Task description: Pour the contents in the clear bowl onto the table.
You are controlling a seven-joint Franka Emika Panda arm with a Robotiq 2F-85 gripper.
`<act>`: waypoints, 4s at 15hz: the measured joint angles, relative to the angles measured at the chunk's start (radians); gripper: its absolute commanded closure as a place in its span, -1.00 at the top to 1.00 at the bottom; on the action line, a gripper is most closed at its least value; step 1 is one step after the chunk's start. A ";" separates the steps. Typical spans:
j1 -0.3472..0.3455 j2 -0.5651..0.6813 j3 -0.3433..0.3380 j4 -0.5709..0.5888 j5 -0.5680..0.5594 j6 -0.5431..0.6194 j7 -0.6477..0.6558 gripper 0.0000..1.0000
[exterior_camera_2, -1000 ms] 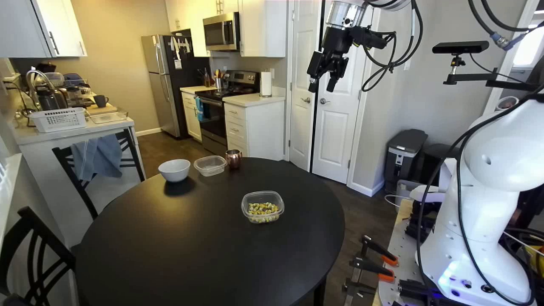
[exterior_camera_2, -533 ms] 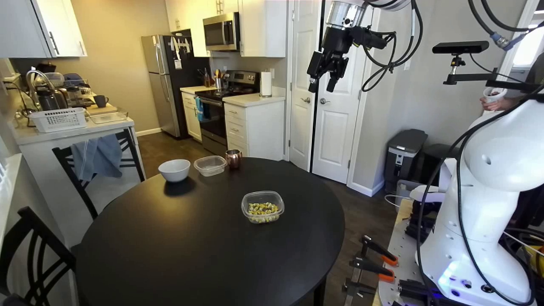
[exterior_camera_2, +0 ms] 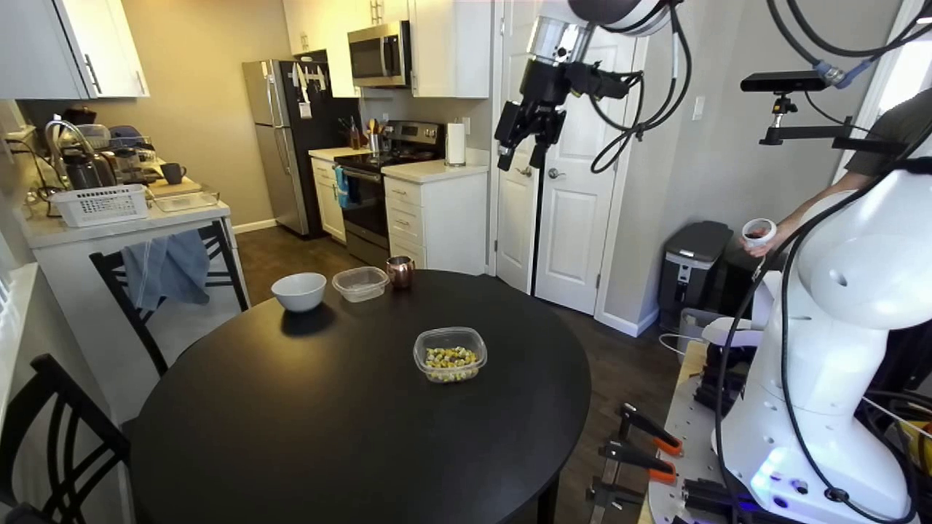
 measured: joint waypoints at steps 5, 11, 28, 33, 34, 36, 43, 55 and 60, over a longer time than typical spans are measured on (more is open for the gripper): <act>0.022 0.291 0.105 0.098 -0.001 0.157 0.136 1.00; -0.012 0.574 0.054 0.233 -0.082 0.224 0.301 1.00; 0.015 0.917 -0.099 0.423 -0.187 0.219 0.416 1.00; 0.071 1.064 -0.121 0.528 -0.193 0.111 0.538 1.00; 0.085 1.113 -0.127 0.562 -0.194 0.070 0.567 1.00; 0.107 1.211 -0.143 0.642 -0.194 -0.011 0.632 1.00; 0.107 1.449 -0.167 0.933 -0.193 -0.166 0.697 1.00; 0.137 1.670 -0.245 1.127 -0.300 -0.060 0.756 1.00; 0.177 1.608 -0.244 1.036 -0.318 -0.001 0.747 1.00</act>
